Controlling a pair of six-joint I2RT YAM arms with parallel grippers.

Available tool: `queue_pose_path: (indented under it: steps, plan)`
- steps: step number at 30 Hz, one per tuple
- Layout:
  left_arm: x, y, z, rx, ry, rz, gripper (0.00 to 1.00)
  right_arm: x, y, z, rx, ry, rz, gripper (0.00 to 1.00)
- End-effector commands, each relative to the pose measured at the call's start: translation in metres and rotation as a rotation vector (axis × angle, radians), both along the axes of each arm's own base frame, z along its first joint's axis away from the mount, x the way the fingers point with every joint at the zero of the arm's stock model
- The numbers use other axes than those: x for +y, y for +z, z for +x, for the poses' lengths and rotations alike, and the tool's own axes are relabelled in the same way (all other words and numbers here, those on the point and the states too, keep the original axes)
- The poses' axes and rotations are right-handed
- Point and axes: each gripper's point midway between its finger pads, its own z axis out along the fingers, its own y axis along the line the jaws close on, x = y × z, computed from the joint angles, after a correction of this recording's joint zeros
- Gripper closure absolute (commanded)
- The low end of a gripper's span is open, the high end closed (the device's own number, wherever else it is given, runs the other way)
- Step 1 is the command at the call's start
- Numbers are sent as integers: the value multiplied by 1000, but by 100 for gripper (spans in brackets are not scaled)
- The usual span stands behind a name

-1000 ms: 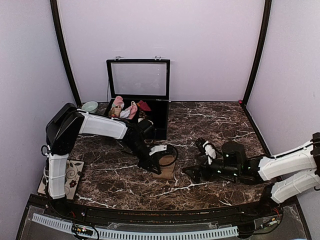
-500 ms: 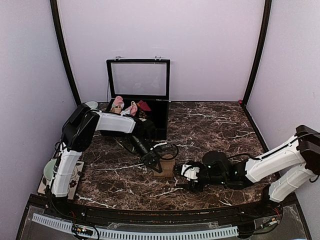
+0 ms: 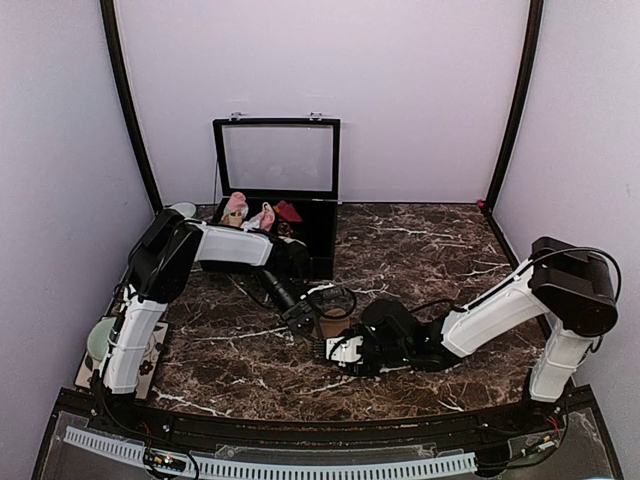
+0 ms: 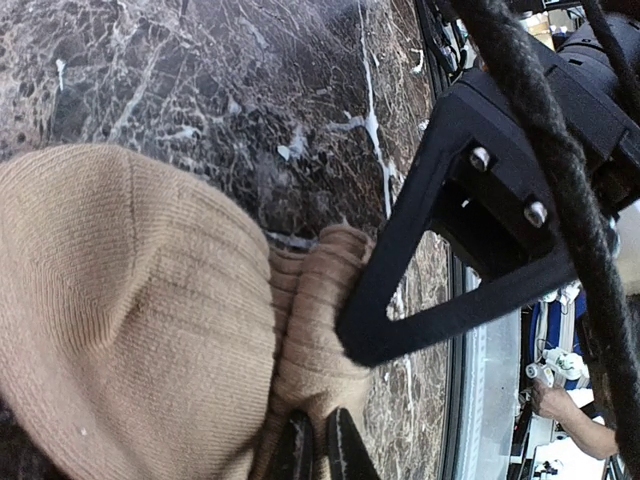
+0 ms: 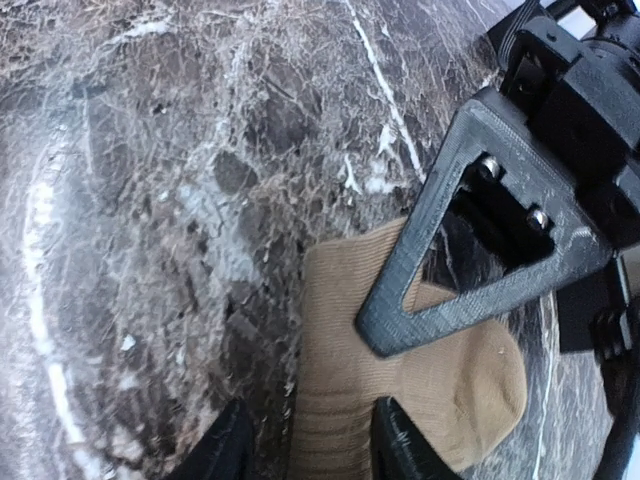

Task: Roll the socks
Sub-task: Roll the sock at the center of the board.

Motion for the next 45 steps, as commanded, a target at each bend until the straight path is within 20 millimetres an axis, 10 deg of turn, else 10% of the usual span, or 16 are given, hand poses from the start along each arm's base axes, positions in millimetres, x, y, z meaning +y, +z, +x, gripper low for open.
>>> queue_pose_path:
  steps: [1, 6, 13, 25, 33, 45]
  plan:
    - [41, -67, -9, -28, -45, 275, 93, 5, -5, 16, 11, -35, 1, 64]
    - [42, -54, -1, -74, -32, 251, 72, -9, -30, 28, 171, -142, -48, 86]
    - [50, 16, 24, -249, 56, 76, 38, -33, -64, 5, 402, -232, -112, 95]
    - [65, 57, 16, -583, 24, -53, 40, -42, -83, -33, 1024, -389, -85, 100]
    - [43, 34, -22, -754, -195, -69, 42, -50, -100, -40, 1385, -553, -111, 100]
    - [24, 27, -10, -889, -252, -96, 45, -59, -106, -35, 1517, -688, -106, 100]
